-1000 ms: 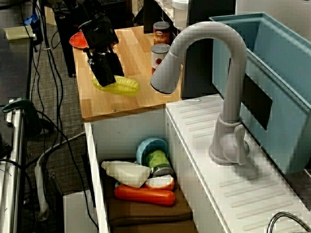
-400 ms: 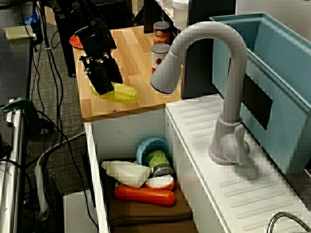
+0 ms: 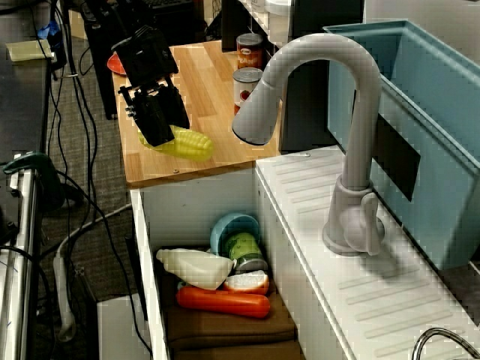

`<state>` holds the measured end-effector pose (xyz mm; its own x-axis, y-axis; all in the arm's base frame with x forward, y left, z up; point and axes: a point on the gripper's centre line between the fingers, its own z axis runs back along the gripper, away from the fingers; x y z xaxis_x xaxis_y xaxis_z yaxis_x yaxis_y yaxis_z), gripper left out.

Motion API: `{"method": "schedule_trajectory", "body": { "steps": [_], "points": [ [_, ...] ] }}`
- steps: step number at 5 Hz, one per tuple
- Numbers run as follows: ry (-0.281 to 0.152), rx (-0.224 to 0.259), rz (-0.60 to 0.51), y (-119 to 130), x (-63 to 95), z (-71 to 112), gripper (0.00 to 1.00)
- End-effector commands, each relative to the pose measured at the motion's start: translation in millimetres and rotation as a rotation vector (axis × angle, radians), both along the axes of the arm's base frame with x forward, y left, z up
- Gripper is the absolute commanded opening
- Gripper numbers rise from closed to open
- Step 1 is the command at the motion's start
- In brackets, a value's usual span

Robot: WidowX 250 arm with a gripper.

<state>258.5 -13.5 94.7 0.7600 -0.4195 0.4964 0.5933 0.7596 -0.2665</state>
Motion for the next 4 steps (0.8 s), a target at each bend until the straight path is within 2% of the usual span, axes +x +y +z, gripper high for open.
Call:
{"method": "schedule_trajectory", "body": {
  "steps": [1,3,4],
  "points": [
    [-0.062,0.019,-0.082,-10,-5.6,16.6,0.00],
    [-0.039,-0.008,-0.124,-21,-11.7,23.5,0.00],
    [-0.062,-0.014,-0.113,-26,-9.7,28.3,0.00]
  ]
}}
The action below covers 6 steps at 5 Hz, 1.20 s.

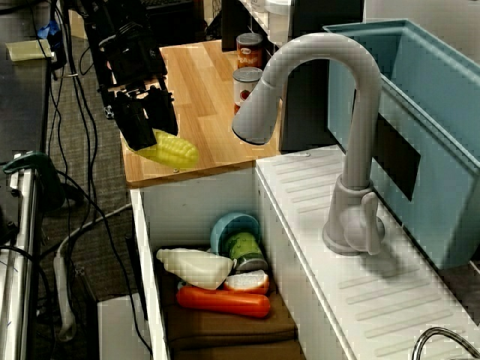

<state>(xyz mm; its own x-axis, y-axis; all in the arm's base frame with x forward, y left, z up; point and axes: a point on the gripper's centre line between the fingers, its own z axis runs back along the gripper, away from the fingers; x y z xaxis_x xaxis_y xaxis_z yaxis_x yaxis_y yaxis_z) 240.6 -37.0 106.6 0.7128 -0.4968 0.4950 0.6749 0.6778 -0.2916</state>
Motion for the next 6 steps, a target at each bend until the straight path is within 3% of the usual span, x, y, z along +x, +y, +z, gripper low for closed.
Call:
{"method": "schedule_trajectory", "body": {
  "steps": [1,3,6],
  "points": [
    [-0.123,0.026,0.038,-6,8.1,17.9,0.00],
    [-0.215,0.116,0.064,-29,4.7,2.5,0.00],
    [-0.151,0.110,-0.001,-40,3.4,6.7,0.00]
  ]
}}
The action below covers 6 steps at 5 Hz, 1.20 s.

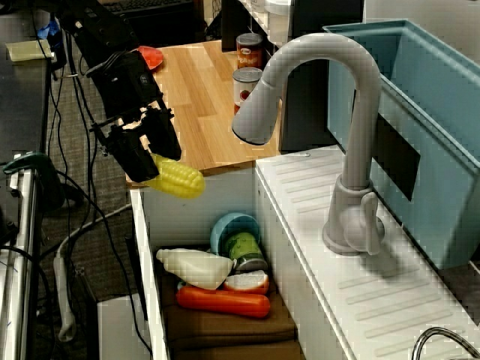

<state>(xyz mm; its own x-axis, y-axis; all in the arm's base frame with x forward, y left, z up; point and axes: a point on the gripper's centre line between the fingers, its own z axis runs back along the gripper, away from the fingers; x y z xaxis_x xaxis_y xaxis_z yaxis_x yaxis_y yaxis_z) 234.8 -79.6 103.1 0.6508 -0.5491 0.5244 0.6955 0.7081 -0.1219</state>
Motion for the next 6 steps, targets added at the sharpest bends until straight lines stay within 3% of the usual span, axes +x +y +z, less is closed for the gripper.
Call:
{"method": "schedule_trajectory", "body": {
  "steps": [1,3,6],
  "points": [
    [0.001,-0.005,-0.026,0,9.5,7.7,0.00],
    [0.018,0.005,-0.063,-10,5.2,3.0,0.00],
    [0.002,-0.026,-0.119,-21,-4.7,18.6,0.00]
  ]
}}
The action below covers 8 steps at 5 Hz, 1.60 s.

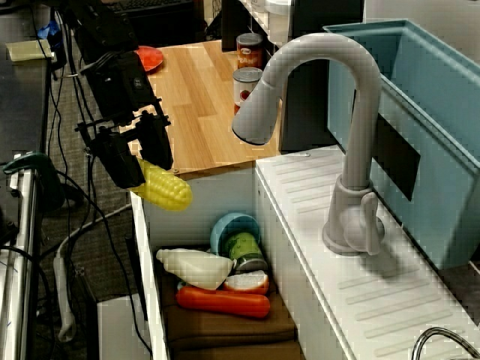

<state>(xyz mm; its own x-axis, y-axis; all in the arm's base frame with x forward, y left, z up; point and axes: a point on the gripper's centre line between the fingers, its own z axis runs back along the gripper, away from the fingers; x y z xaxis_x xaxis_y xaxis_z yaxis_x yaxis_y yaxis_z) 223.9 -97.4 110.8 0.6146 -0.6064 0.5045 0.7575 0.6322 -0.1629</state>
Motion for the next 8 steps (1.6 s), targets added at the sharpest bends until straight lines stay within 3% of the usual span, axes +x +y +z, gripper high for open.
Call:
{"method": "schedule_trajectory", "body": {
  "steps": [1,5,8],
  "points": [
    [-0.039,-0.014,-0.009,-10,13.6,8.7,0.00],
    [-0.051,0.018,-0.050,-52,10.9,-7.4,0.00],
    [-0.044,0.011,-0.052,-66,15.7,-2.6,0.00]
  ]
}}
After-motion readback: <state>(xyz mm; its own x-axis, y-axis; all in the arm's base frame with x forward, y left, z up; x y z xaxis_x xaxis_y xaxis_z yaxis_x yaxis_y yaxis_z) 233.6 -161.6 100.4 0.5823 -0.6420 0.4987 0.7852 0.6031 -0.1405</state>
